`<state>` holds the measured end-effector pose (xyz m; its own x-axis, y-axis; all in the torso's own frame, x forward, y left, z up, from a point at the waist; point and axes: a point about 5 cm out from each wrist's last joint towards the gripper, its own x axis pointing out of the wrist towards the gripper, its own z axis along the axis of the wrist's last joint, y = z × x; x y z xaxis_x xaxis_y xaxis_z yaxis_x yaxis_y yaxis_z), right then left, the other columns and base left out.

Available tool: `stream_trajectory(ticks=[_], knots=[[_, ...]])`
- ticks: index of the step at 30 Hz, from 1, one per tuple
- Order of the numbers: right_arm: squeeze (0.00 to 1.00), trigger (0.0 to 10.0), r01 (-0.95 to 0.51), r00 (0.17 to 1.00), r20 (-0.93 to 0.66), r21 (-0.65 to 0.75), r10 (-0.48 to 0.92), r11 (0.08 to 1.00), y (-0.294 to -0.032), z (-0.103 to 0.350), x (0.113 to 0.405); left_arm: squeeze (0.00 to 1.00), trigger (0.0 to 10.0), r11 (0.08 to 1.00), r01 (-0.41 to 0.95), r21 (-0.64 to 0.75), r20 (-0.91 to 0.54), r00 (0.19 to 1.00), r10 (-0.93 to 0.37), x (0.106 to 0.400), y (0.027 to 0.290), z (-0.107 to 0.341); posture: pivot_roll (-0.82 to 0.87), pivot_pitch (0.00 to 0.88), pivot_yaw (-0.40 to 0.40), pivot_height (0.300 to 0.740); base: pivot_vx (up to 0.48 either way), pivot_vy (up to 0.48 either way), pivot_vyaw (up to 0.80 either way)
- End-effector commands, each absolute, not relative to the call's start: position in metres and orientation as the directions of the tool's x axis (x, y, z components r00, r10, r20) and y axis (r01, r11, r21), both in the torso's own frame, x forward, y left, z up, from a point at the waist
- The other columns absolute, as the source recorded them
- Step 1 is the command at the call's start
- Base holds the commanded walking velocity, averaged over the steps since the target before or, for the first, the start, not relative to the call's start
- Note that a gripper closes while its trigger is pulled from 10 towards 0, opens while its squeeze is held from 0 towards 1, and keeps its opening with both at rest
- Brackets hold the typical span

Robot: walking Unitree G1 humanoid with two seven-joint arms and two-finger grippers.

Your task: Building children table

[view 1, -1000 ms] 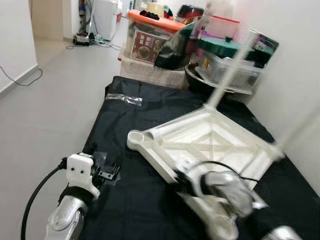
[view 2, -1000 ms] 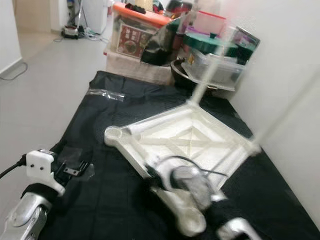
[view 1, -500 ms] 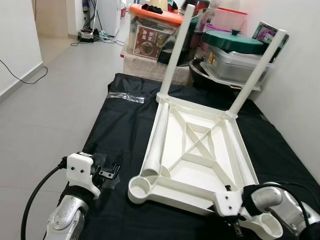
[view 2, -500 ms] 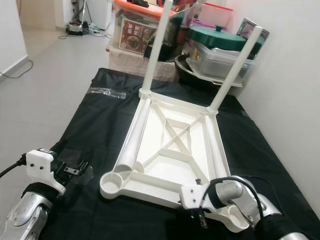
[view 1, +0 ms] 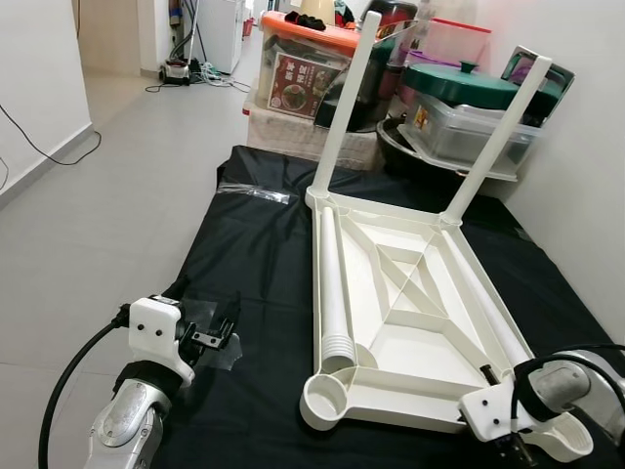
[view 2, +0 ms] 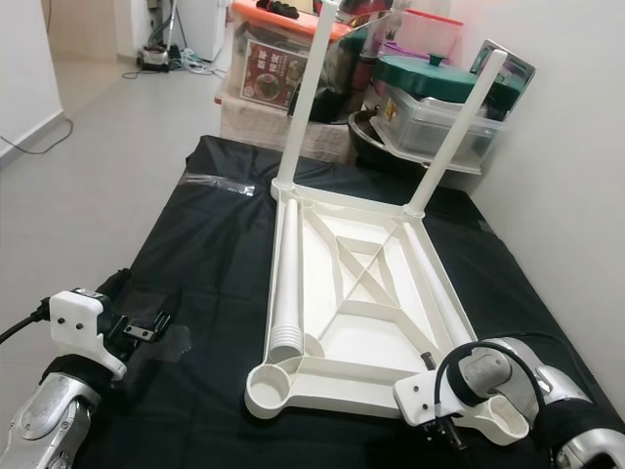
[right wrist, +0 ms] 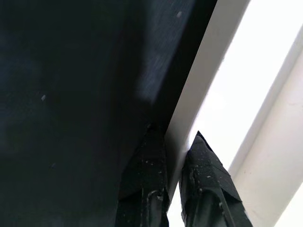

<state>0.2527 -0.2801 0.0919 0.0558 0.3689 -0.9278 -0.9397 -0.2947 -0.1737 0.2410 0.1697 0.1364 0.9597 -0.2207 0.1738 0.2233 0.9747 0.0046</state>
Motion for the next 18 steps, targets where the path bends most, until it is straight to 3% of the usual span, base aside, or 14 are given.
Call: stream_trajectory(ticks=[1,3,4,5,6,8,9,16,18], knots=[[0.0,0.0,-0.907,-0.043,-0.935,-0.111,0.352,-0.406,-0.273,0.083,0.242,0.0,10.0,0.971,0.238,-0.013,0.153,0.96,-0.234,0.242,0.168,0.132,0.11,0.0,-0.196,0.74,0.0,0.0,0.0],[0.0,0.0,-0.904,-0.032,-0.931,-0.128,0.364,-0.409,-0.27,0.084,0.243,0.0,10.0,0.971,0.24,-0.013,0.153,0.96,-0.235,0.242,0.168,0.132,0.11,0.0,-0.196,0.74,0.0,0.0,0.0],[0.0,10.0,-0.911,-0.037,-0.935,-0.113,0.352,-0.396,-0.271,0.084,0.244,0.0,10.0,0.97,0.241,-0.012,0.153,0.96,-0.237,0.242,0.168,0.132,0.11,0.0,-0.196,0.74,0.0,0.0,0.0],[0.0,10.0,-0.918,-0.034,-0.935,-0.111,0.353,-0.382,-0.273,0.087,0.246,0.0,10.0,0.97,0.243,-0.012,0.153,0.959,-0.238,0.242,0.168,0.132,0.11,0.0,-0.196,0.74,0.0,0.0,0.0],[0.87,10.0,-0.928,-0.021,-0.934,-0.114,0.356,-0.354,-0.274,0.09,0.249,0.0,10.0,0.97,0.244,-0.012,0.153,0.959,-0.24,0.242,0.168,0.132,0.11,0.0,-0.191,0.74,0.0,0.0,0.0],[0.87,10.0,-0.934,-0.011,-0.933,-0.118,0.36,-0.336,-0.275,0.093,0.252,0.0,10.0,0.969,0.245,-0.012,0.153,0.959,-0.24,0.242,0.168,0.132,0.11,0.0,-0.191,0.74,0.0,0.0,0.0],[1.0,10.0,-0.941,-0.017,-0.931,-0.108,0.364,-0.321,-0.277,0.097,0.254,0.0,10.0,0.969,0.246,-0.013,0.153,0.958,-0.241,0.243,0.168,0.132,0.1,0.0,-0.192,0.74,0.0,0.0,0.0],[1.0,10.0,-0.95,-0.048,-0.904,-0.09,0.424,-0.3,-0.274,0.113,0.259,0.0,10.0,0.97,0.243,-0.013,0.156,0.959,-0.238,0.243,0.169,0.133,0.1,0.0,-0.193,0.74,0.0,0.0,0.0],[1.0,10.0,-0.957,-0.028,-0.837,-0.135,0.547,-0.256,-0.259,0.138,0.271,0.0,10.0,0.97,0.242,-0.014,0.157,0.959,-0.236,0.243,0.169,0.133,0.11,0.0,-0.197,0.74,0.0,0.0,0.0]])
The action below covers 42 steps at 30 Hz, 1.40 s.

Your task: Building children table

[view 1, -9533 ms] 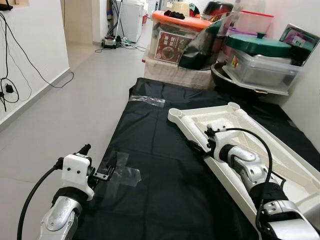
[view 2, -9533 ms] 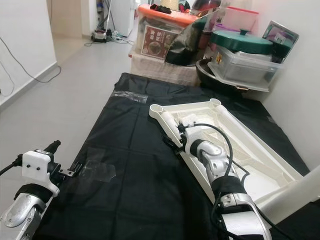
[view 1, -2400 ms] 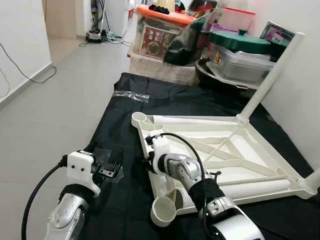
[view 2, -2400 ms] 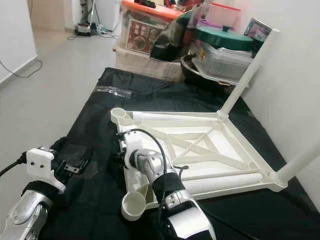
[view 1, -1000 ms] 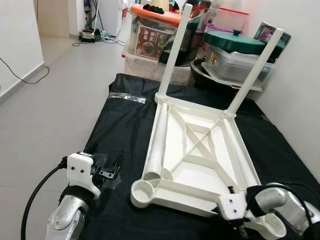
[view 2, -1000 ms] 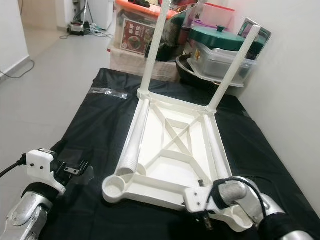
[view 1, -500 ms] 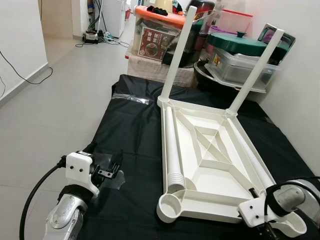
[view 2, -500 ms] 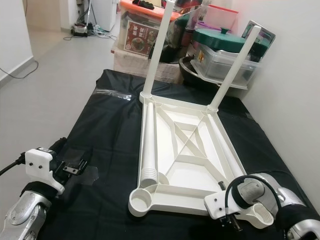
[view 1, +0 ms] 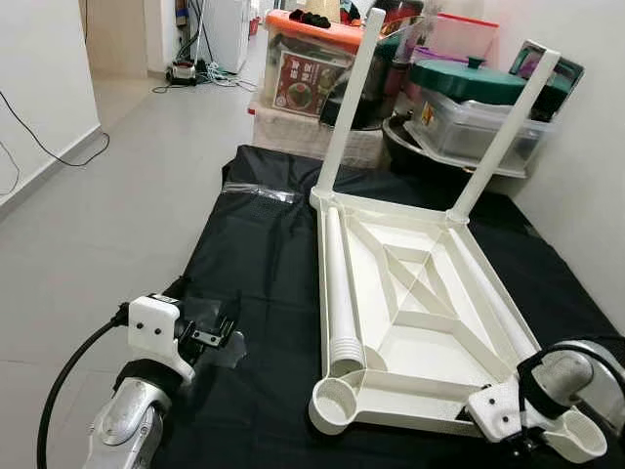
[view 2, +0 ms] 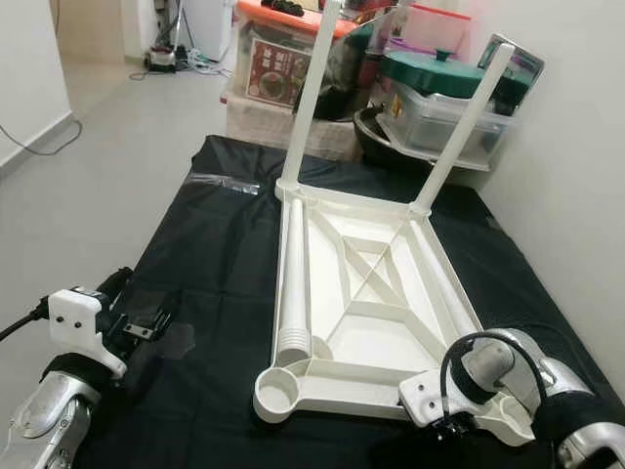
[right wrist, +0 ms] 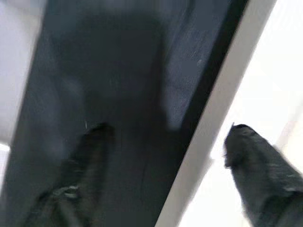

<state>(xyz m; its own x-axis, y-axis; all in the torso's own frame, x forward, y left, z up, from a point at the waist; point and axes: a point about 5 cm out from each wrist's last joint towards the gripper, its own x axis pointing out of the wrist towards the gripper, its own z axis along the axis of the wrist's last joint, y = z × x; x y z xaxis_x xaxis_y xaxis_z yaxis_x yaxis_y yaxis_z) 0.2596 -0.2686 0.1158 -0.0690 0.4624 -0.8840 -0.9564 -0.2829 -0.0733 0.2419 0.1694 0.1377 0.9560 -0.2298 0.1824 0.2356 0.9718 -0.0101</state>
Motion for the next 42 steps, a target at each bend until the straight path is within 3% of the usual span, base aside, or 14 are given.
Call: stream_trajectory(ticks=[1,8,11,14,15,16,17,18,19,21,23,27,31,42], knots=[[1.0,10.0,-0.958,-0.015,-0.792,-0.163,0.61,-0.234,-0.251,0.153,0.277,0.0,10.0,0.97,0.242,-0.014,0.158,0.959,-0.236,0.243,0.169,0.133,0.11,0.0,-0.199,0.74,0.0,0.0,0.0],[1.0,10.0,-0.962,-0.018,-0.56,-0.217,0.828,-0.167,-0.222,0.205,0.285,0.0,10.0,0.97,0.244,-0.017,0.159,0.958,-0.238,0.243,0.168,0.133,0.11,0.0,-0.2,0.74,0.0,0.0,0.0],[1.0,10.0,-0.962,-0.018,-0.56,-0.217,0.828,-0.167,-0.222,0.205,0.285,0.0,10.0,0.97,0.244,-0.017,0.159,0.958,-0.238,0.243,0.168,0.133,0.11,0.0,-0.2,0.74,0.0,0.0,0.0],[1.0,10.0,-0.967,0.091,-0.311,-0.256,0.946,0.009,-0.206,0.227,0.3,0.0,10.0,0.969,0.245,-0.019,0.161,0.958,-0.239,0.243,0.167,0.132,0.11,0.0,-0.203,0.74,0.0,0.0,0.0],[0.7,10.0,-0.945,0.237,-0.215,-0.278,0.947,0.174,-0.198,0.228,0.316,0.0,10.0,0.97,0.244,-0.016,0.162,0.958,-0.238,0.243,0.167,0.132,0.12,0.0,-0.209,0.74,0.0,0.0,0.0],[0.7,10.0,-0.945,0.237,-0.215,-0.278,0.947,0.174,-0.198,0.228,0.316,0.0,10.0,0.97,0.244,-0.016,0.162,0.958,-0.238,0.243,0.167,0.132,0.12,0.0,-0.209,0.74,0.0,0.0,0.0],[0.42,10.0,-0.904,0.373,-0.126,-0.272,0.919,0.33,-0.192,0.227,0.331,0.0,10.0,0.97,0.244,-0.011,0.162,0.957,-0.239,0.243,0.167,0.133,0.12,0.0,-0.209,0.74,0.0,0.0,0.0],[0.0,10.0,-0.848,0.498,-0.06,-0.245,0.865,0.471,-0.187,0.225,0.343,0.0,10.0,0.97,0.243,-0.008,0.163,0.957,-0.239,0.243,0.167,0.132,0.12,0.0,-0.208,0.74,0.0,0.0,0.0],[0.0,10.0,-0.767,0.635,-0.048,-0.165,0.771,0.62,-0.181,0.214,0.355,0.0,10.0,0.97,0.244,-0.005,0.163,0.957,-0.24,0.243,0.167,0.132,0.13,0.0,-0.205,0.74,0.0,0.0,0.0],[0.0,10.0,-0.674,0.738,-0.088,-0.079,0.669,0.734,-0.175,0.201,0.362,0.0,10.0,0.97,0.245,-0.003,0.164,0.957,-0.241,0.243,0.167,0.132,0.13,0.0,-0.205,0.74,0.0,0.0,0.0],[0.0,10.0,-0.674,0.738,-0.088,-0.079,0.669,0.734,-0.175,0.201,0.362,0.0,10.0,0.97,0.245,-0.003,0.164,0.957,-0.241,0.243,0.167,0.132,0.13,0.0,-0.205,0.74,0.0,0.0,0.0],[0.0,10.0,-0.551,0.834,0.076,0.115,0.546,0.826,-0.134,0.178,0.349,0.0,10.0,0.969,0.247,0.006,0.165,0.956,-0.244,0.242,0.167,0.132,0.13,0.0,-0.198,0.74,0.0,-0.48,0.0],[0.0,10.0,-0.484,0.875,0.095,0.147,0.475,0.863,-0.13,0.175,0.347,0.0,10.0,0.969,0.247,0.004,0.167,0.955,-0.245,0.241,0.168,0.132,0.13,0.0,-0.197,0.74,0.0,-0.48,0.0],[0.0,10.0,-0.32,0.936,0.163,0.032,0.311,0.947,-0.133,0.183,0.342,0.0,10.0,0.972,0.236,0.0,0.179,0.956,-0.232,0.24,0.17,0.133,0.14,0.0,-0.207,0.74,0.0,-0.48,0.0]])
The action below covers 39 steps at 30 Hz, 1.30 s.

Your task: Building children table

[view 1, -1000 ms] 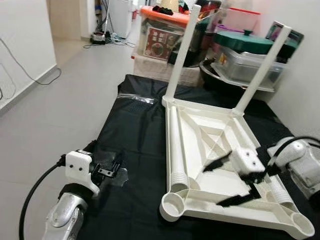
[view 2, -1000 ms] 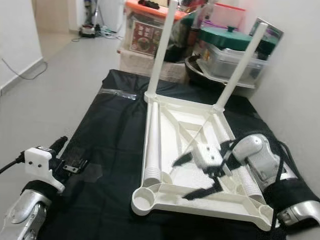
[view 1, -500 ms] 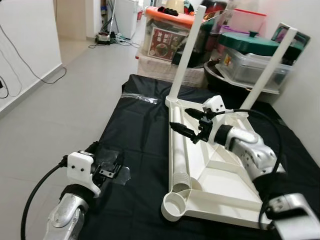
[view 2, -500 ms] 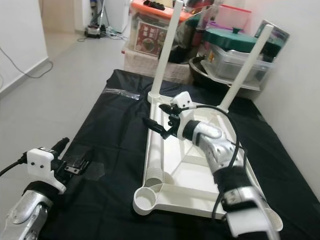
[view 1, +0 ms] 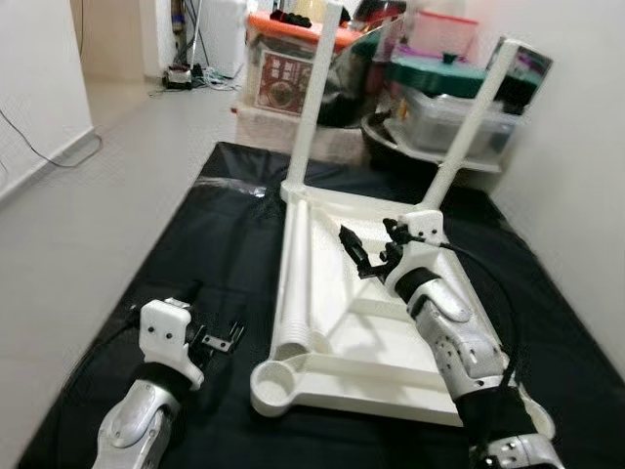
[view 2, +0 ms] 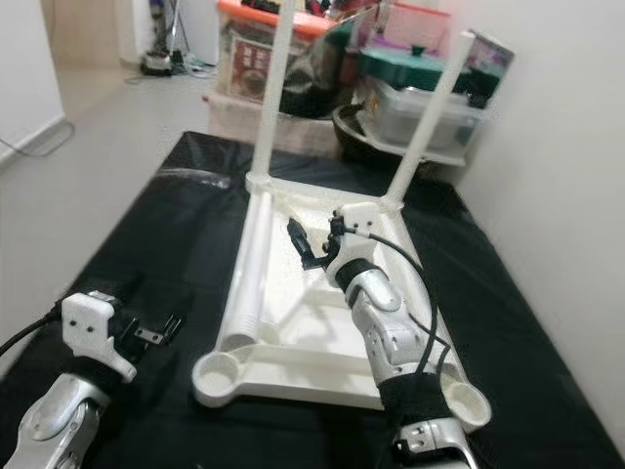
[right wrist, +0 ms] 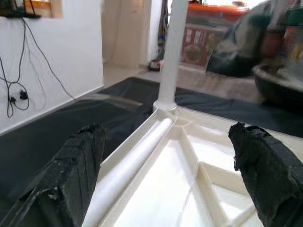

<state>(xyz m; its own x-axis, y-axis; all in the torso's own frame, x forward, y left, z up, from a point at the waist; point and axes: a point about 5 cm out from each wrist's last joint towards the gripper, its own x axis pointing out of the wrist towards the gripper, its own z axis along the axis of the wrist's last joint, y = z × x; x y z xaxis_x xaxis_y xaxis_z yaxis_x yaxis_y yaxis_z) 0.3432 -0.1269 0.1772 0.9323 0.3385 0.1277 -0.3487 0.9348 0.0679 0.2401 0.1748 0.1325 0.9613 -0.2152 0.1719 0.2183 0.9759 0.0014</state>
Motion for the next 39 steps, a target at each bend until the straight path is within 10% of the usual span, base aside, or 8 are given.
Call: stream_trajectory(ticks=[1,22,39], knots=[[0.0,10.0,-0.32,0.936,0.163,0.032,0.311,0.947,-0.133,0.183,0.342,0.0,10.0,0.972,0.236,0.0,0.179,0.956,-0.232,0.24,0.17,0.133,0.14,0.0,-0.207,0.74,0.0,-0.48,0.0],[0.0,10.0,-0.665,0.724,-0.239,-0.493,0.647,0.562,-0.184,0.164,0.329,0.0,10.0,0.97,0.241,-0.029,0.198,0.953,-0.231,0.242,0.169,0.135,0.1,0.0,-0.196,0.74,0.0,0.0,0.0],[0.0,10.0,-0.842,0.525,-0.6,-0.468,0.603,0.268,-0.233,0.156,0.322,0.0,10.0,0.971,0.239,-0.028,0.195,0.954,-0.229,0.244,0.17,0.134,0.1,0.0,-0.195,0.74,0.0,0.0,0.0]])
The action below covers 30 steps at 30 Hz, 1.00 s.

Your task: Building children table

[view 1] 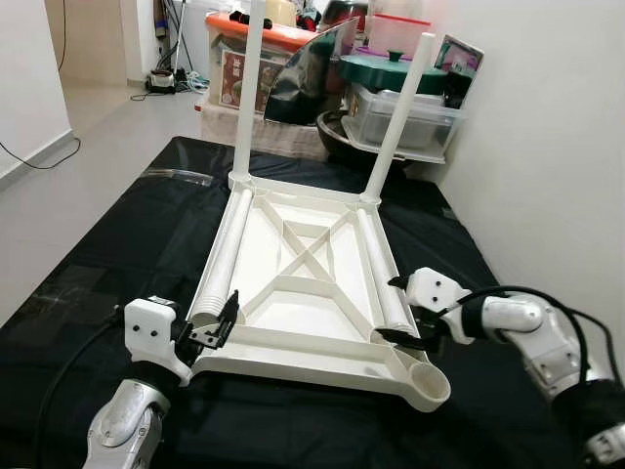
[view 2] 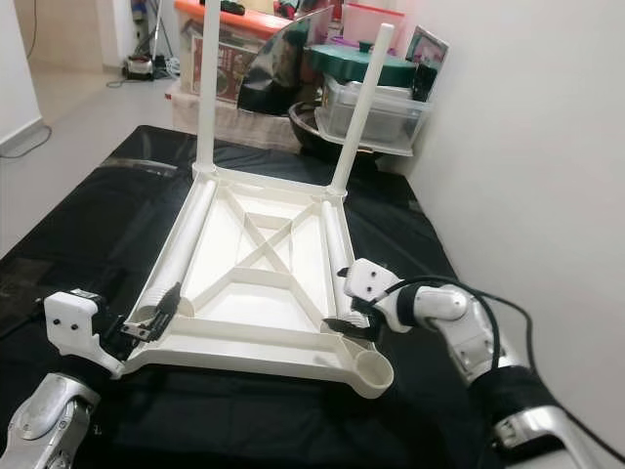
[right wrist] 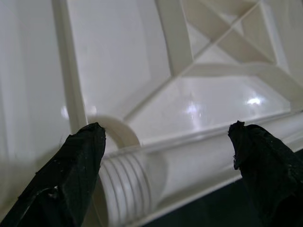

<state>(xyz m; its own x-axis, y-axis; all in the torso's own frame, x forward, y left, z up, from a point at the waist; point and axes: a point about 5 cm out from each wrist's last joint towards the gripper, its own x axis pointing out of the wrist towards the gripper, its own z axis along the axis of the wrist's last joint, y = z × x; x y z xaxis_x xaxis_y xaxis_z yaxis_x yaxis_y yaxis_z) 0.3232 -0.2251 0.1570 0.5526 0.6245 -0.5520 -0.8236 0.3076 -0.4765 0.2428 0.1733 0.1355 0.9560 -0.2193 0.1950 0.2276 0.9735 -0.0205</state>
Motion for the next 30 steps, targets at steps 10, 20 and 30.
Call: stream_trajectory(ticks=[10,20,30], knots=[[0.0,10.0,-0.892,0.443,-0.688,-0.402,0.574,0.206,-0.245,0.151,0.316,0.0,10.0,0.97,0.241,-0.028,0.196,0.953,-0.231,0.244,0.17,0.134,0.1,0.0,-0.195,0.74,0.0,0.0,0.0],[0.0,10.0,-0.827,0.562,-0.675,-0.476,0.477,0.301,-0.239,0.138,0.331,0.0,10.0,0.97,0.24,-0.028,0.197,0.953,-0.23,0.245,0.167,0.134,0.11,0.0,-0.204,0.74,0.0,0.0,0.0],[0.0,2.1,-0.53,0.845,-0.449,-0.638,0.289,0.558,-0.241,0.147,0.348,0.0,10.0,0.97,0.24,-0.025,0.193,0.954,-0.231,0.243,0.169,0.133,0.11,0.0,-0.201,0.74,0.0,0.0,0.0]])
